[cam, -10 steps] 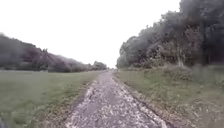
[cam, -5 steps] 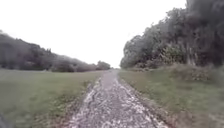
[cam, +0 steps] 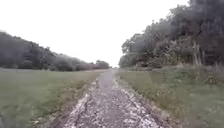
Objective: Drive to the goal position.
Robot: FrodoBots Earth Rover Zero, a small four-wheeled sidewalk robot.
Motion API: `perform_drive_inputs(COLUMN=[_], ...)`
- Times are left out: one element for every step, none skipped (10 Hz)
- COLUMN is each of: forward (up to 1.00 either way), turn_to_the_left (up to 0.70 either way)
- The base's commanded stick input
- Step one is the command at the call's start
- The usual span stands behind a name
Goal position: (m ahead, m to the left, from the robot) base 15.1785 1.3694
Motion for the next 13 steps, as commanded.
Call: perform_drive_inputs(forward=[1.0, 1.0, 1.0, 1.0, 1.0, 1.0, 1.0, 1.0, 1.0, 1.0, 1.0, 1.0, 1.0], turn_to_the_left=[0.0, 0.0, 0.0, 0.0, 0.0, 0.0, 0.0, 0.0, 0.0, 0.0, 0.0, 0.08, 0.26])
